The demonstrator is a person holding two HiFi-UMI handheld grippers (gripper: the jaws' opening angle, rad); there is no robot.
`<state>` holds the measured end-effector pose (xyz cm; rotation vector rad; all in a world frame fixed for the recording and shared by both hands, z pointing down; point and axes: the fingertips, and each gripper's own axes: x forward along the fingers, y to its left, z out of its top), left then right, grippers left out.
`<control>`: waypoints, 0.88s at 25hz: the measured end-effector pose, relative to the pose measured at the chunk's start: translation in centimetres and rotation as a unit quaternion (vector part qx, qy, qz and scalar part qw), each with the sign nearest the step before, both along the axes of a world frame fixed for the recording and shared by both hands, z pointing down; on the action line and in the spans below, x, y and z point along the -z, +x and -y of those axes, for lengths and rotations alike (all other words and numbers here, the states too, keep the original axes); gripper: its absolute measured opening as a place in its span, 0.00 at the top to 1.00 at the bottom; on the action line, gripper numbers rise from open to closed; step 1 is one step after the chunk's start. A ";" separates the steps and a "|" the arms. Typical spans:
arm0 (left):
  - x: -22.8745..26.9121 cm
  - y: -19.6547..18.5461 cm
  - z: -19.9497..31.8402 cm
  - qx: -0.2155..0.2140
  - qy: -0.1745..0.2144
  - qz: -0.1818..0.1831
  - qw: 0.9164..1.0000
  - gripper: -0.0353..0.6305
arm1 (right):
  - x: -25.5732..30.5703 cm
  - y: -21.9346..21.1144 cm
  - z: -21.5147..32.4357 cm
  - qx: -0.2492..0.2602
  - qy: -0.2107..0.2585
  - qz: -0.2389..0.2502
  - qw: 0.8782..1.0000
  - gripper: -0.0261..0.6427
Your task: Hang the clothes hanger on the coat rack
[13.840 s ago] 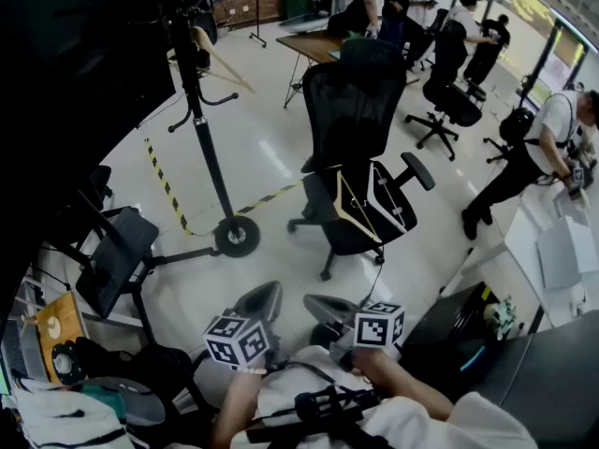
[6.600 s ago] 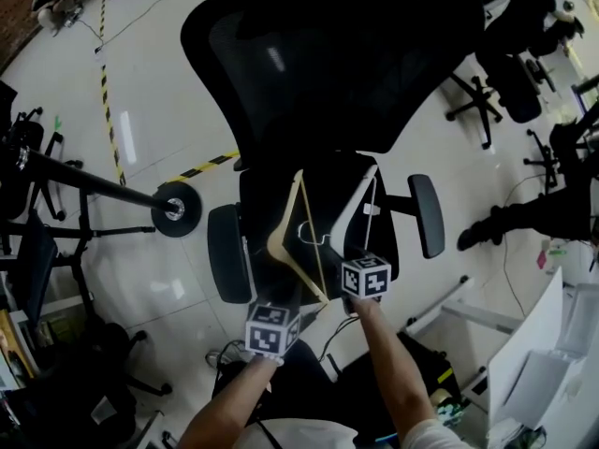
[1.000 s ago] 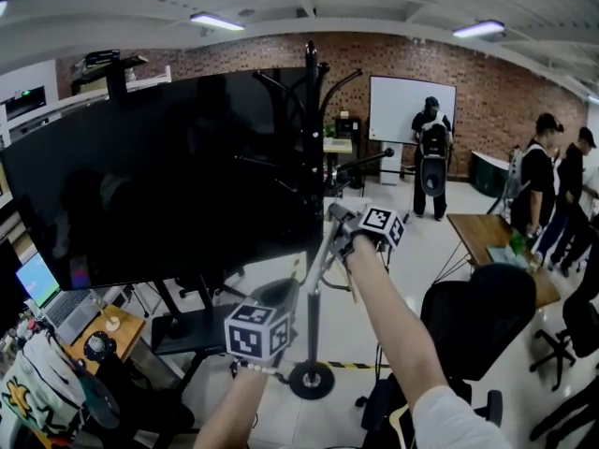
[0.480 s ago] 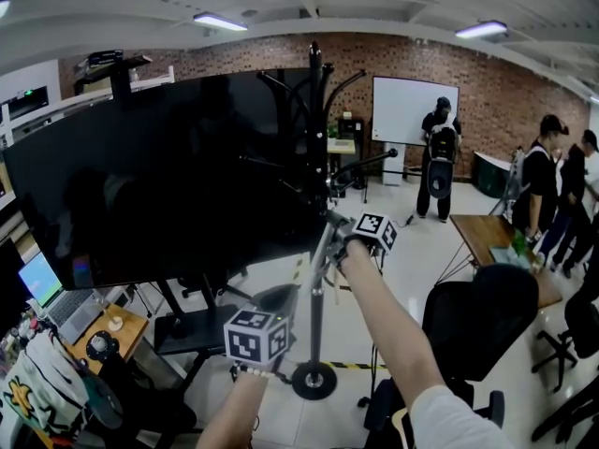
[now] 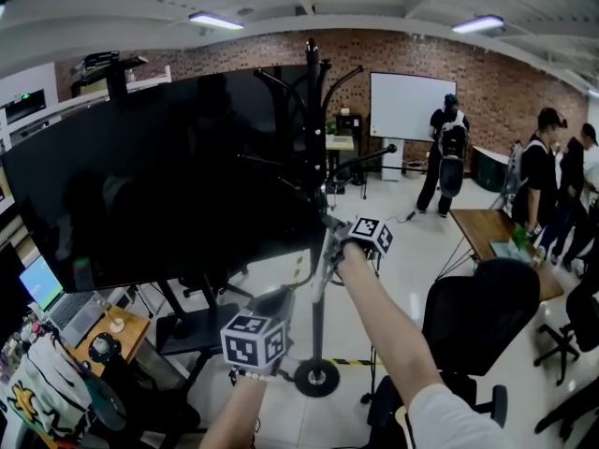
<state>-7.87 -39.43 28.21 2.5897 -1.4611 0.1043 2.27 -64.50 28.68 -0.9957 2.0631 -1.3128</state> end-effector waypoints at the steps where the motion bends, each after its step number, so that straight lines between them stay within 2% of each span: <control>1: -0.1 0.0 0.0 0.001 -0.001 0.000 1.000 0.96 | -0.1 0.0 0.1 -0.001 0.000 -0.005 1.000 0.67; 6: -0.6 0.0 -0.3 0.002 -0.006 -0.001 1.000 0.96 | -0.5 0.1 0.0 -0.013 -0.005 -0.039 0.999 0.66; 10: -0.6 0.1 -0.6 0.003 -0.007 -0.001 1.000 0.96 | -0.4 -0.3 -0.3 -0.001 -0.006 -0.052 0.999 0.66; 13: -0.7 0.2 -0.9 0.000 -0.006 -0.002 1.000 0.96 | -0.1 -0.6 -0.6 0.011 -0.002 -0.051 0.999 0.58; 22: -0.6 0.9 -2.5 -0.015 -0.004 -0.010 1.000 0.96 | 0.8 1.0 -2.8 -0.009 0.008 -0.058 0.998 0.57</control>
